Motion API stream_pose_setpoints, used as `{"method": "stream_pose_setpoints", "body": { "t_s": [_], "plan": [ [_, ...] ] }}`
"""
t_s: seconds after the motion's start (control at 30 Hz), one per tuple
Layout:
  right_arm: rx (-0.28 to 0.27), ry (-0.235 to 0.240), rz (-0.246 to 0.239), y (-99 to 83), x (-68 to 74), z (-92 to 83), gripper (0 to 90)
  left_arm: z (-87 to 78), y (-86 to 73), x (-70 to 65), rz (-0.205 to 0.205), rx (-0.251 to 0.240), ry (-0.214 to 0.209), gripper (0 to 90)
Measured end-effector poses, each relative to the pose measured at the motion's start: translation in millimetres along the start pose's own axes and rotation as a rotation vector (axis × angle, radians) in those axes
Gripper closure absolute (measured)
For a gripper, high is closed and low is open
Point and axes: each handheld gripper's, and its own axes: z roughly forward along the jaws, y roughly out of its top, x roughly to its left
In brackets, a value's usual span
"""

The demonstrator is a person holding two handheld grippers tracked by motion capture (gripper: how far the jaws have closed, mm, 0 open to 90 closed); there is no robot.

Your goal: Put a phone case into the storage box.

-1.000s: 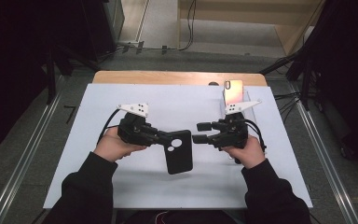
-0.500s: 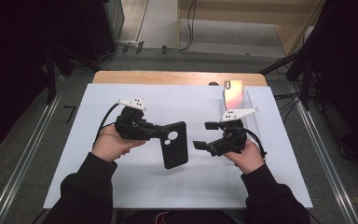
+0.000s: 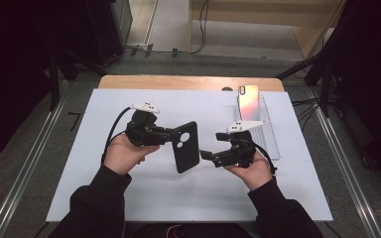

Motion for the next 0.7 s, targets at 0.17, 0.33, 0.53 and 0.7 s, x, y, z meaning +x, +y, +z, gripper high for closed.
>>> {"method": "stream_pose_setpoints", "body": {
  "t_s": [0.17,0.33,0.53,0.7],
  "plan": [
    [-0.029,-0.054,0.002,1.1,7.4,1.8,6.3,0.6,0.4,-2.0,-0.033,-0.030,0.036,77.2],
    [-0.034,-0.090,0.014,1.5,15.0,7.0,6.3,1.7,-0.1,-2.7,-0.053,-0.051,0.058,77.3],
    [-0.078,-0.127,0.028,0.1,20.0,13.5,6.3,4.9,0.2,-4.1,-0.067,-0.044,0.083,77.3],
    [-0.074,-0.149,0.027,0.4,25.1,21.1,6.3,8.9,0.6,-5.4,-0.081,-0.035,0.095,77.3]
  ]
}}
